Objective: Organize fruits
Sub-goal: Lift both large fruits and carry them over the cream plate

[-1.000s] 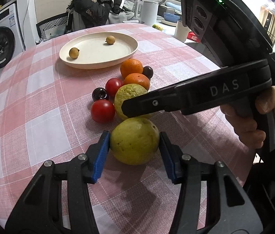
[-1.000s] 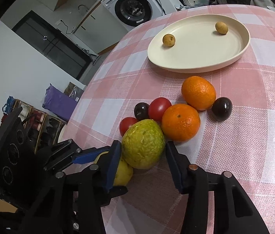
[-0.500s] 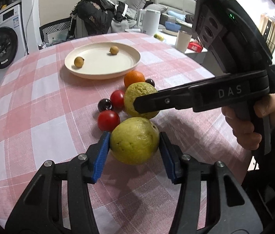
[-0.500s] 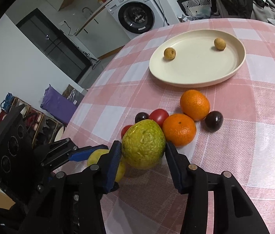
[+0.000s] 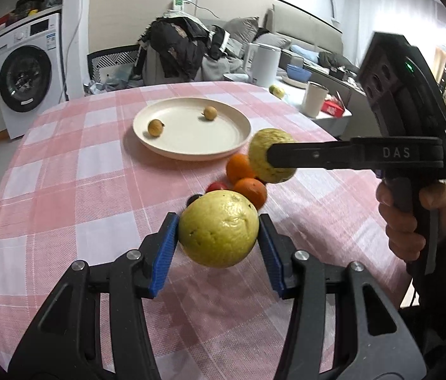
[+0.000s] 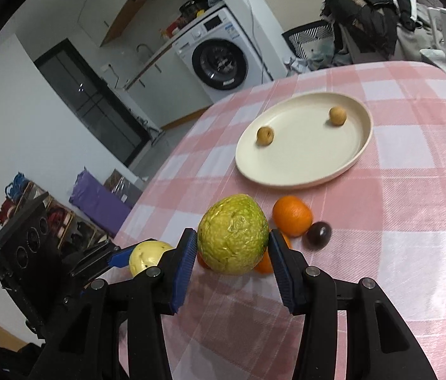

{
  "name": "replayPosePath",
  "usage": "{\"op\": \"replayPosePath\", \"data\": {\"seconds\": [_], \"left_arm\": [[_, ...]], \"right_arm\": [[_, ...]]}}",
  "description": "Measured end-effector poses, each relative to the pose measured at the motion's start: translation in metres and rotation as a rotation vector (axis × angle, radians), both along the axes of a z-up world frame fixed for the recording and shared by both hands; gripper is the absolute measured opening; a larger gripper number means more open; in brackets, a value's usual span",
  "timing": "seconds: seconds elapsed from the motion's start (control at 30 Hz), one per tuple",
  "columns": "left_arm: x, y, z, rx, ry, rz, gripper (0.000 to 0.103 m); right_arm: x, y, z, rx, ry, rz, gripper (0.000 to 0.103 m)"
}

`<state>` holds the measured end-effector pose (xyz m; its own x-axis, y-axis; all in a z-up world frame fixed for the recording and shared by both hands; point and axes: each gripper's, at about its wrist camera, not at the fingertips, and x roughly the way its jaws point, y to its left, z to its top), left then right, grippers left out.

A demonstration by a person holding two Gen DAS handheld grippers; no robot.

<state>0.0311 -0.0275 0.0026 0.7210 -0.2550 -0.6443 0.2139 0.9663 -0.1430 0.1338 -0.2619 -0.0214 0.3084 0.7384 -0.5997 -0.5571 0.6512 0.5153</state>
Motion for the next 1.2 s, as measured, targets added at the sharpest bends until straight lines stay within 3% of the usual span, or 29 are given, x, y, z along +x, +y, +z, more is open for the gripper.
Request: {"op": "replayPosePath", "data": {"seconds": [0.57, 1.2], "left_arm": [[0.035, 0.013, 0.0, -0.036, -0.019, 0.11, 0.048], [0.093, -0.008, 0.017, 0.005, -0.088, 0.119, 0.048]], "right_arm": [[0.006, -0.016, 0.003, 0.017, -0.041, -0.093, 0.047], [0.032, -0.027, 0.015, -0.014, -0.106, -0.183, 0.047]]}}
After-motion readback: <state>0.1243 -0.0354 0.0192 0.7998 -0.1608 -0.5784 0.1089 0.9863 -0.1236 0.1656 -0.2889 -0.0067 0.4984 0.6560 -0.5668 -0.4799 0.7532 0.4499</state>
